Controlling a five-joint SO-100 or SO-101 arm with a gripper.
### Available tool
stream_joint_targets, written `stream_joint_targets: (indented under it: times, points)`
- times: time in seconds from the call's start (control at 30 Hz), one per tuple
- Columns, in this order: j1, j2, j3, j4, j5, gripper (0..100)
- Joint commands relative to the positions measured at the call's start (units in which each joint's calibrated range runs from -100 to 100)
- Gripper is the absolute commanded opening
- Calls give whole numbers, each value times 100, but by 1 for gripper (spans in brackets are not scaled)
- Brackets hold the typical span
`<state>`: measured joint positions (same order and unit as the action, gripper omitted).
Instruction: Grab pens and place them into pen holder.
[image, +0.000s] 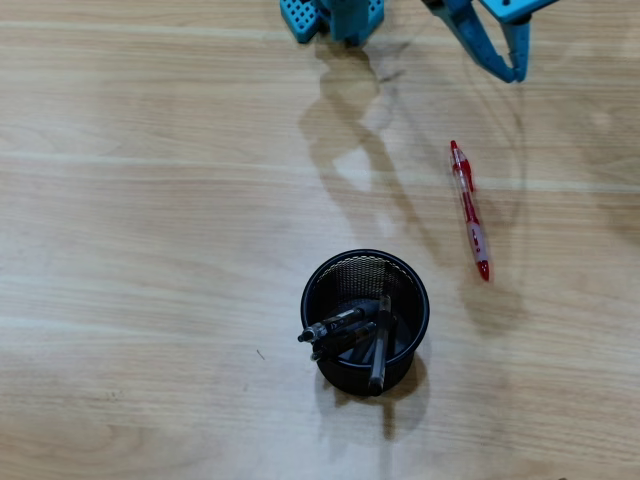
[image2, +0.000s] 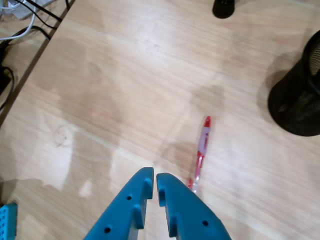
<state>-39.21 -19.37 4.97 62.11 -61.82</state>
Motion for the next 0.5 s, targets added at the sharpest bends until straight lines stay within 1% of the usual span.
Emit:
stream_joint_targets:
  times: [0.0, 0.1, 0.2, 0.47]
  points:
    - [-501, 515, -732, 35, -273, 2]
    - [-610, 1050, -1121, 35, -394, 2]
    - [-565, 1559, -1429, 35, -394, 2]
    - [-327, 1916, -1366, 127, -368, 2]
